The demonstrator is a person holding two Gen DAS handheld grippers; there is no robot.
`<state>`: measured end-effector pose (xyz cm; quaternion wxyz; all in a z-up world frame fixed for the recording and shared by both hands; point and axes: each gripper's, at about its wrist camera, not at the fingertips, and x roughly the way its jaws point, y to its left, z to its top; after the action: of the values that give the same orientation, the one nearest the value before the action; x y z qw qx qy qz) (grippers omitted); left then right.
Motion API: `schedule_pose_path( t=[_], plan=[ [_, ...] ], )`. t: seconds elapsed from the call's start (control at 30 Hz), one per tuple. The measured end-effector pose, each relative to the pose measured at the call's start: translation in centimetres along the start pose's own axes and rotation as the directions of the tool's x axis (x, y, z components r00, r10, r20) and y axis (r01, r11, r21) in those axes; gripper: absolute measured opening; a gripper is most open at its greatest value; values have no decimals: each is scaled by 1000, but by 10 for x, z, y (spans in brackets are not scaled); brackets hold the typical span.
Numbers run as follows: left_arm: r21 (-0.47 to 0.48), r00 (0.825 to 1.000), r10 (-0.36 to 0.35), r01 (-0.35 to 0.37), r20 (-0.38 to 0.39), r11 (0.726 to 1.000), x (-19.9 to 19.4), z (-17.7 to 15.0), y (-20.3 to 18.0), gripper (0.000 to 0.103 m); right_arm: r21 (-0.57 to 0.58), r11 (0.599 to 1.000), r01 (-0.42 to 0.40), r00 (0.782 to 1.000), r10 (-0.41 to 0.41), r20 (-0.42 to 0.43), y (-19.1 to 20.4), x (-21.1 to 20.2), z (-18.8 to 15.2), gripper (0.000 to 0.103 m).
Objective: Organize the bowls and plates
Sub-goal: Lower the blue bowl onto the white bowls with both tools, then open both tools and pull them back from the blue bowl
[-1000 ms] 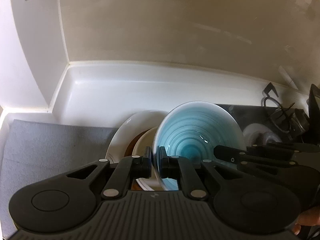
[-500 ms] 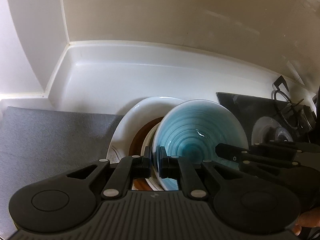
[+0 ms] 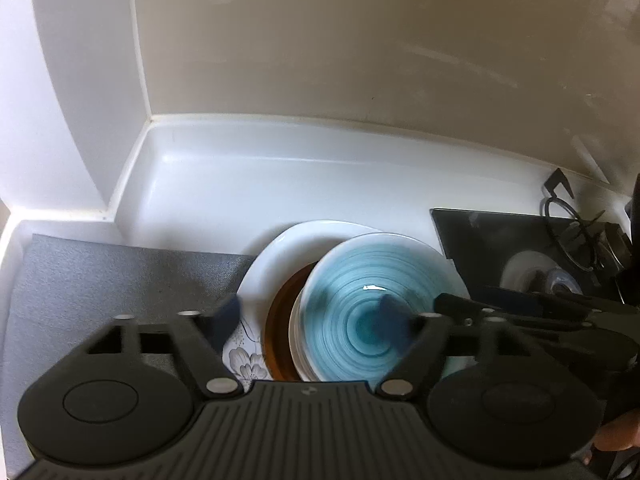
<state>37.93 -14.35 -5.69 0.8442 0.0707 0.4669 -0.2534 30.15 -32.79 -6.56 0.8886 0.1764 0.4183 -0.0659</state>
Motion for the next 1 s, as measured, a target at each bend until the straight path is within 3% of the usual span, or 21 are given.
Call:
schedule_pose_path(
  t=[0.13,0.2,0.3,0.4,0.6,0.7,0.87,1.0],
  plan=[
    [46,999,0,-1,39,999,-23,-8,-4,91,35,999,1,998,-3,60,0,-31,-17,64],
    [70,997,-15,9,75,997,-39,-15,-7,91,19,1000,0,995,-2,104,4,-55,-31,72],
    [89,992,-24,13,124,996,-59,-29,-11,103,-20,999,33,987,-29,161,10,-89,-58,77],
    [122,986,-33,14,162,992,-76,-43,-18,103,-22,999,49,982,-45,184,16,-113,-83,80],
    [215,984,-67,31,163,976,-96,-78,-30,103,-16,993,113,973,-107,204,36,-133,-135,83],
    [230,986,-88,55,140,972,-101,-95,-26,103,21,985,169,960,-170,225,46,-137,-157,83],
    [253,984,-110,73,137,965,-113,-117,-14,103,111,964,240,909,-264,324,64,-156,-185,83],
    [263,983,-119,79,140,962,-126,-130,-10,103,104,967,234,903,-255,345,80,-166,-198,83]
  ],
)
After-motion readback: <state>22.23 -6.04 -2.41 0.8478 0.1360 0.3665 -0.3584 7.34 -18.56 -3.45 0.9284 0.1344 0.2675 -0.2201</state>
